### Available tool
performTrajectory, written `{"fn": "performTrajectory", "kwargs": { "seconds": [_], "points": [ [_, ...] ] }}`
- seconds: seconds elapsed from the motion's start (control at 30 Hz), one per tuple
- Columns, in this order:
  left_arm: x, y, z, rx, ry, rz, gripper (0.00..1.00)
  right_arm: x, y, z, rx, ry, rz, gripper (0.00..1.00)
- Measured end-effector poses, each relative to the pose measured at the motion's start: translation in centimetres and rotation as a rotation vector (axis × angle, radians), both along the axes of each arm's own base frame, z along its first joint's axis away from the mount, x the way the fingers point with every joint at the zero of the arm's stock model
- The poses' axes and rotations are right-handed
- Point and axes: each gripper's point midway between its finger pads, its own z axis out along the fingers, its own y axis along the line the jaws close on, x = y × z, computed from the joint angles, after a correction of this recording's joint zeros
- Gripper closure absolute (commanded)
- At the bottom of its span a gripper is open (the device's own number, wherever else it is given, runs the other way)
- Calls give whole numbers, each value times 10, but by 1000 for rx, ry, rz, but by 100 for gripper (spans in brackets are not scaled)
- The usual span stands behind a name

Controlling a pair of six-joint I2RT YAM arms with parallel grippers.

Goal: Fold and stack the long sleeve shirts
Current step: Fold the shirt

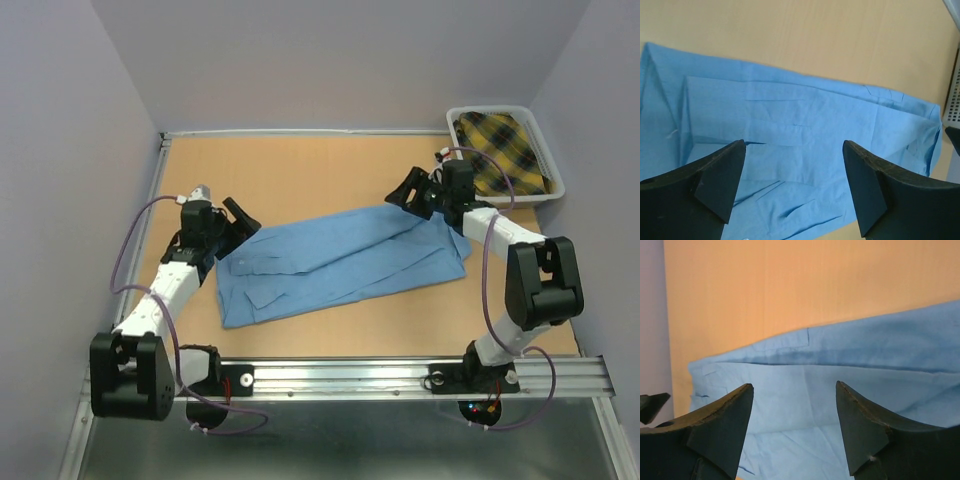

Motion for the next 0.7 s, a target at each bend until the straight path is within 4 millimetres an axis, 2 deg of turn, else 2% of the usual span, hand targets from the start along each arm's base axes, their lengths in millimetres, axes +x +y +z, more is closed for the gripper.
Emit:
{"fn": "performTrajectory", "kwargs": {
  "seconds": [0.17,0.23,0.37,0.47,0.53,0.67,0.7],
  "points": [
    [29,-27,-7,-1,3,-69,11,20,19,-13,95,5,-10,28],
    [37,-30,-13,-6,8,-71,11,27,21,-21,122,16,-31,28],
    [43,-31,-38,-7,61,-70,11,37,18,-46,146,44,-87,28],
    [43,-31,-51,-5,82,-68,11,32,3,-66,160,71,-152,28],
    [40,-29,-60,-4,96,-60,12,27,-17,-82,171,101,-218,28],
    [32,-23,-85,-23,150,-20,14,30,-52,-85,208,62,-298,28],
    [33,-21,-85,-38,145,-11,14,30,-59,-86,215,55,-315,28]
  ]
}}
